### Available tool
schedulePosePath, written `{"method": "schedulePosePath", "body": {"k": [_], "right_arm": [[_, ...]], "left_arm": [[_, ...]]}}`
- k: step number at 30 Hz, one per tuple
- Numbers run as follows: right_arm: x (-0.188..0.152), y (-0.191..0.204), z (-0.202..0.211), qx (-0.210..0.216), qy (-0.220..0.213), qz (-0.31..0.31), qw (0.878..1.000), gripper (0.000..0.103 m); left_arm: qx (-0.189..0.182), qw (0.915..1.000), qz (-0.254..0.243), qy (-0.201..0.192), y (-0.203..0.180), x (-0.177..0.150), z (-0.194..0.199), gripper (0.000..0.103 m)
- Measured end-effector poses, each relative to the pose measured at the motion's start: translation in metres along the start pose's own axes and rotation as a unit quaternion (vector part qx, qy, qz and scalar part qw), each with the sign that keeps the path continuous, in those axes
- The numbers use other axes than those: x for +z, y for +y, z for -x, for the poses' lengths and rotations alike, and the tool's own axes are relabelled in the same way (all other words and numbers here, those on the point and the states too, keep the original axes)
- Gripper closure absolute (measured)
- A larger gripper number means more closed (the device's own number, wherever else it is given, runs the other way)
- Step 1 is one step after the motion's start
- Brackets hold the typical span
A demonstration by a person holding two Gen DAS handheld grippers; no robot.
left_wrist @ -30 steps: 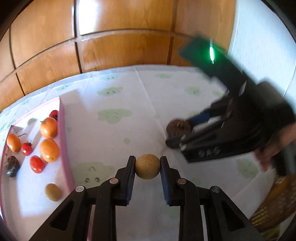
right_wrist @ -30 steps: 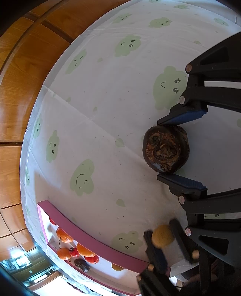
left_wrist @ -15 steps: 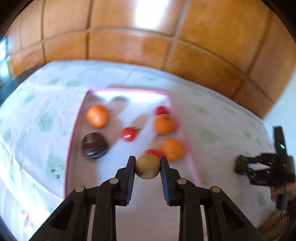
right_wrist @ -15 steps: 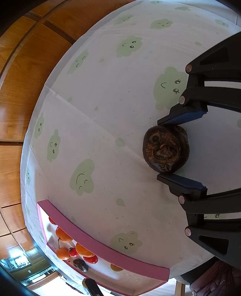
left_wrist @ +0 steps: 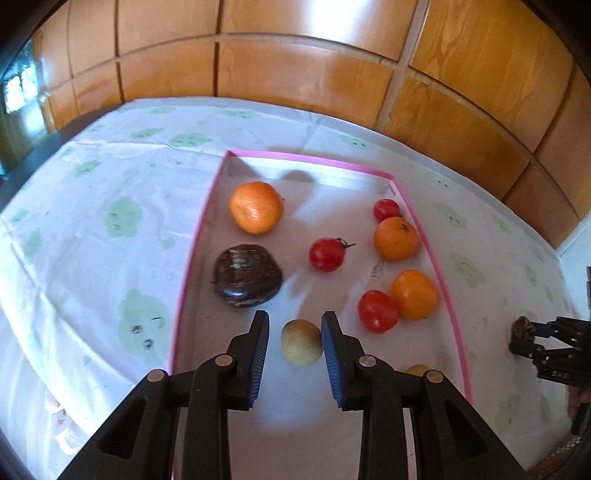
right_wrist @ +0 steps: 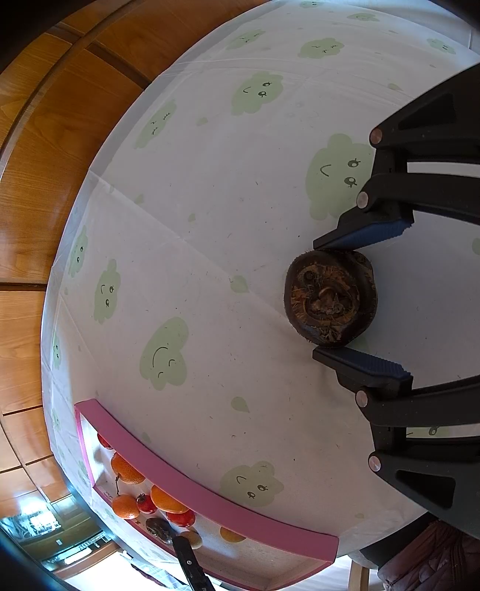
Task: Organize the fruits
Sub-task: 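Drop the tan fruit into the tray with the left tool while the right holds the brown fruit, then carry the dark brown fruit into the pink tray and open the right tool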
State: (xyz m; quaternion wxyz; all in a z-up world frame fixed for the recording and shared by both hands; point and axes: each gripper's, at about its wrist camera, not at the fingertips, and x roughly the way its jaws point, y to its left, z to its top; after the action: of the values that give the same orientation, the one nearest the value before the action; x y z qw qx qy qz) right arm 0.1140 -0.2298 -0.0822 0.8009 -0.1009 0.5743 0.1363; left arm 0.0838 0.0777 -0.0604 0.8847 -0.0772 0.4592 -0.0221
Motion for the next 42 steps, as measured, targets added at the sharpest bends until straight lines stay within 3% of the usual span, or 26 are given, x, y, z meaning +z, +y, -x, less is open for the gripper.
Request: {"method": "schedulePosePath", "body": {"k": [10,16,42], "right_arm": [[-0.002,0.002,0.0,-0.004,-0.005,0.001,1.0,0.051],[-0.005,0.003,0.001,-0.005,-0.01,-0.001,1.0,0.051],[-0.009,0.002,0.002,-0.003,-0.018,0.003,1.0,0.051]], "left_arm": [[0.033,0.9983,-0.002,-0.047,-0.003,-0.013,0.034,0.068],[0.027,0.9982,-0.011,-0.053,-0.009,-0.017,0.042,0.061],[0.014,0.998,-0.019,-0.058,-0.016,-0.022,0.047,0.06]]}}
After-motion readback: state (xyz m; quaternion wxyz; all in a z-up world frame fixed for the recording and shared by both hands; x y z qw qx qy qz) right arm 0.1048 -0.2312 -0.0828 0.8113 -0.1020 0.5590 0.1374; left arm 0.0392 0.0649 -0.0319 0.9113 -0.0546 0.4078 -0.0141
